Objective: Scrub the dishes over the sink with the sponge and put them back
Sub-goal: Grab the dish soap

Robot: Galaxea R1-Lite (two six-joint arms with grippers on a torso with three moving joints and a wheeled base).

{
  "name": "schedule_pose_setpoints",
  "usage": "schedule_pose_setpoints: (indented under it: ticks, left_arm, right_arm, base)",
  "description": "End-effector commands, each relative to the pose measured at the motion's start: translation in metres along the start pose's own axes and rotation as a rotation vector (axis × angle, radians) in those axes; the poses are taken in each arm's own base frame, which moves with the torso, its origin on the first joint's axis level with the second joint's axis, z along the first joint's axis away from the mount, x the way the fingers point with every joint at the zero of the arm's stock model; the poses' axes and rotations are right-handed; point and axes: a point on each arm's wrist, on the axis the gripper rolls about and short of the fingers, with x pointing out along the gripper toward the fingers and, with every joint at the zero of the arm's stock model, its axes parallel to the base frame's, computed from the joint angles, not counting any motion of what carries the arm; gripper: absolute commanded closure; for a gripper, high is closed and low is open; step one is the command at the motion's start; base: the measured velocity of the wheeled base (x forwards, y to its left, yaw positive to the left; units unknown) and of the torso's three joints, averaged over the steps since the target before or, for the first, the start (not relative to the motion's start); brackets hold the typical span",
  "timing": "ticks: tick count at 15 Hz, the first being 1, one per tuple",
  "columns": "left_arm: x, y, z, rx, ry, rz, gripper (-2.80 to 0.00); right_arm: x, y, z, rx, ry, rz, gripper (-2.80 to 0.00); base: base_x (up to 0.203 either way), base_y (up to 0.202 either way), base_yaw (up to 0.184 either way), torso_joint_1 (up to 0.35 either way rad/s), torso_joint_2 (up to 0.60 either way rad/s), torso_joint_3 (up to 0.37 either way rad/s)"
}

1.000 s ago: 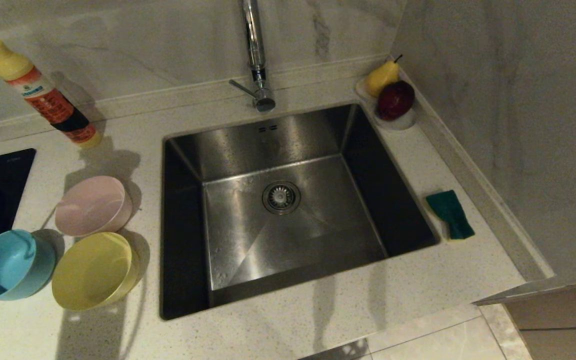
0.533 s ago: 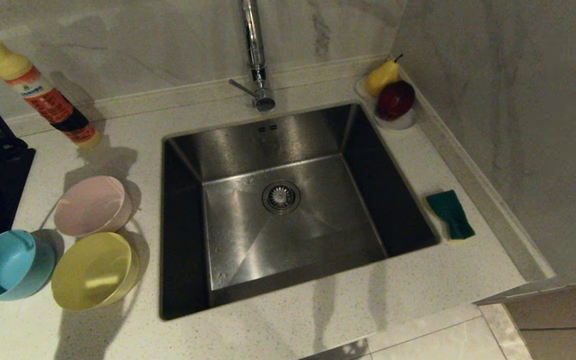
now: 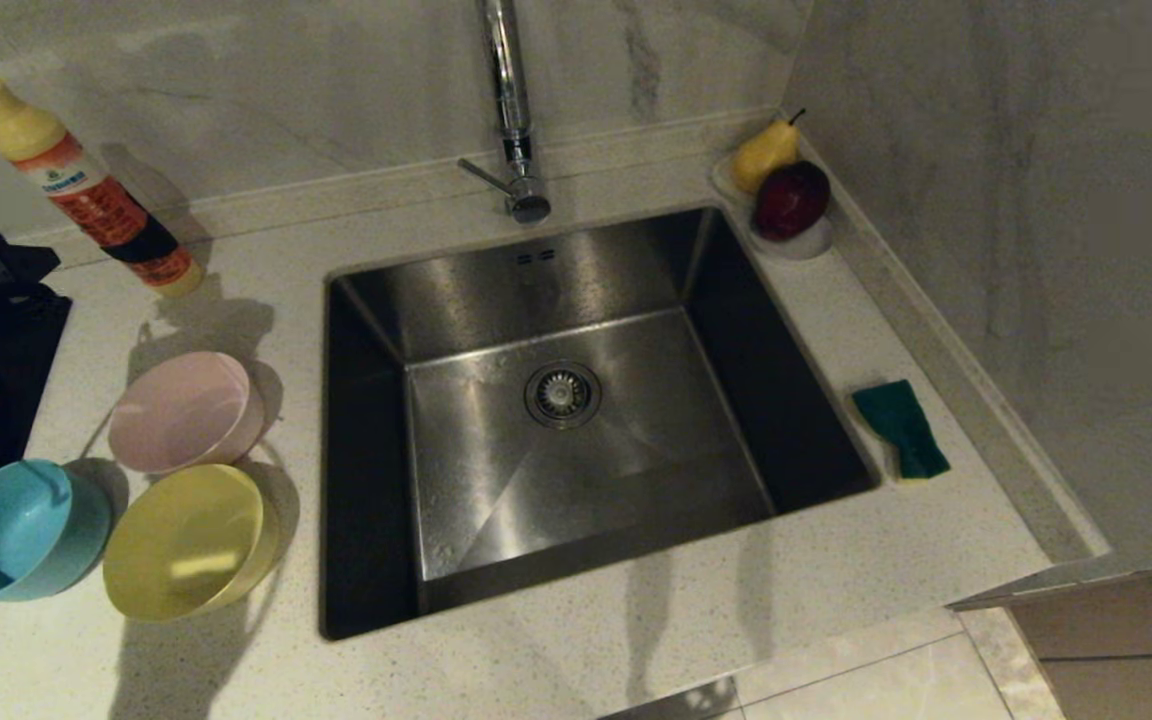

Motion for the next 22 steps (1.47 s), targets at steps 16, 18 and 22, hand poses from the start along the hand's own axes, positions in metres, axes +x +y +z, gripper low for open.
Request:
schedule_pose_setpoints:
  ticks: [16, 18, 22]
  left_arm:
    - [0.113, 0.002, -0.046, -0.044, -0.024, 0.042, -2.8]
    - [0.119, 0.001, -0.046, -0.049, -0.03, 0.04, -2.8]
    - [0.14, -0.011, -0.048, -0.052, -0.05, 0.019, -2.8]
  right_arm:
    - [0.0, 0.0, 0.0, 0.0, -0.001, 0.0, 0.0]
    - [0.0, 0.0, 0.0, 0.0, -0.001, 0.0, 0.0]
    - [0.0, 0.0, 0.0, 0.0, -0.001, 0.0, 0.0]
  base:
    - [0.0, 0.0, 0.0, 0.0, 0.0, 0.0]
    - [0.0, 0.0, 0.0, 0.0, 0.0, 0.0]
    - [0.0, 0.0, 0.0, 0.0, 0.0, 0.0]
